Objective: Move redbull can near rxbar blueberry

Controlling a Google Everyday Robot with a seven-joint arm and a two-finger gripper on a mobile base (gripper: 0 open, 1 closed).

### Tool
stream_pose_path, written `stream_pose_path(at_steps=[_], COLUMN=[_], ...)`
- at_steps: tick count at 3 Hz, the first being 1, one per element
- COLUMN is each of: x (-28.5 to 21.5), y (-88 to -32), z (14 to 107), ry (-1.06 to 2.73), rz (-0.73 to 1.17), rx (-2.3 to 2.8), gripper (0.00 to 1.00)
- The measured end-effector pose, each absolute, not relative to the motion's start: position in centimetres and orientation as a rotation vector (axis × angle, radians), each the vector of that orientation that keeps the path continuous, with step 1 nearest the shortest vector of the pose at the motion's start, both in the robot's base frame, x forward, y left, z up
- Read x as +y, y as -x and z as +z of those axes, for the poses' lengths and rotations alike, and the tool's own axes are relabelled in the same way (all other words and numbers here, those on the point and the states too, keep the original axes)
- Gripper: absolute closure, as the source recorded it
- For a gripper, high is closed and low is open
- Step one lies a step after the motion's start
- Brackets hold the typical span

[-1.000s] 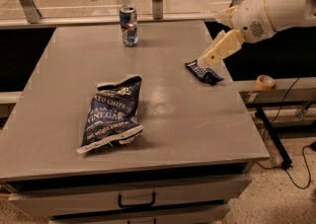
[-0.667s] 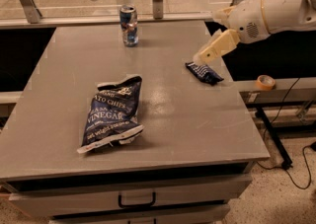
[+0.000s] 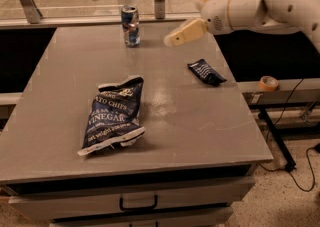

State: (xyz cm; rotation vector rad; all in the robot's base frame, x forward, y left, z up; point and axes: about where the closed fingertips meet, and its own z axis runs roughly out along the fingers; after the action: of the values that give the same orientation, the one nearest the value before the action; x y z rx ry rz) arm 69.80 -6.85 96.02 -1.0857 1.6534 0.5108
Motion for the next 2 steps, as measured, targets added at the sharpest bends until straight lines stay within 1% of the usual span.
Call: stream_pose_path(at_steps=[1, 2], x=[-4.5, -0.7], y=[-73.7, -76.3], z=[96.4, 96.3], ry=[0.975, 0.941], rz=[0.475, 0.509], rx=[1.637, 1.607], gripper=[0.00, 0.00])
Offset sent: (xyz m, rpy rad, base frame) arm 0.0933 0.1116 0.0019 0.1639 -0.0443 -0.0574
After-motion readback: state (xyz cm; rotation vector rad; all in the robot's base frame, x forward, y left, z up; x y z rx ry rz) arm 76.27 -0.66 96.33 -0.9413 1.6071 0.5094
